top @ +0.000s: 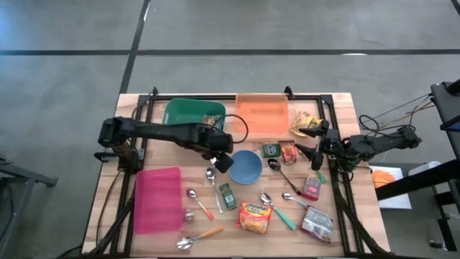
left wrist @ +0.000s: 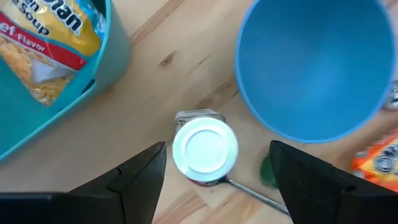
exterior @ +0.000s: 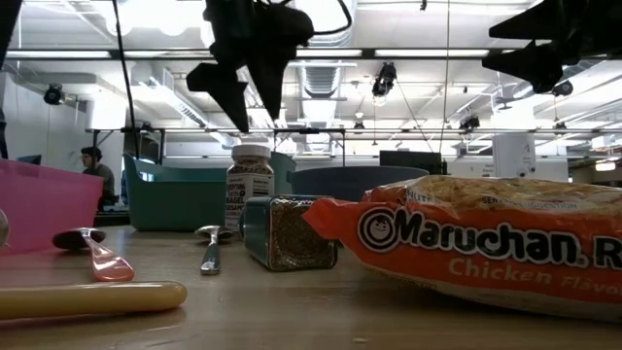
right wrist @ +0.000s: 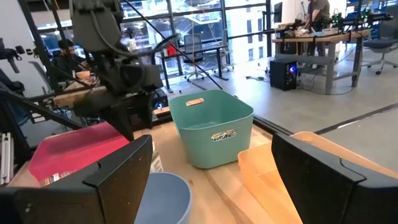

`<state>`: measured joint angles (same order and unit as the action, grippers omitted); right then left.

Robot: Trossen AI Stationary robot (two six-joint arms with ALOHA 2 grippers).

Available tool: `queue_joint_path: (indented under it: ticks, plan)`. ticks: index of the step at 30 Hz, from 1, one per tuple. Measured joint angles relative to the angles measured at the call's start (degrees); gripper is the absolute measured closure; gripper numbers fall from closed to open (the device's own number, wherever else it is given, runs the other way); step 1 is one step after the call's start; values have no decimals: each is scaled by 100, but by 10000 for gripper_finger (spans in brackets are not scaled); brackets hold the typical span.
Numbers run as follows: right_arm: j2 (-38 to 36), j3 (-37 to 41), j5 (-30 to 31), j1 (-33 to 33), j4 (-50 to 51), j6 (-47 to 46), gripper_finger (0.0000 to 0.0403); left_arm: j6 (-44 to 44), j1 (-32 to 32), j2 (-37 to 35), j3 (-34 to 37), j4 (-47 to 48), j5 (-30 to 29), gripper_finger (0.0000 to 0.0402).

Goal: Pick & Place Food Item
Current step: Put the white seasoning bottle into the pink bin

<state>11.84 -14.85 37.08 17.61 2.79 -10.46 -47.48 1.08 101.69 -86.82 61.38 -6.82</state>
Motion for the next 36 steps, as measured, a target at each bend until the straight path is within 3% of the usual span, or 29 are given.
queue_joint_path:
  ticks: [15,36]
  plan:
    - [2,0,0,2,9,8,76,533,-105,92,183,-178,258,117]
    - [72,20,2,2,184,46,76,573,-233,133,764,-607,539,117]
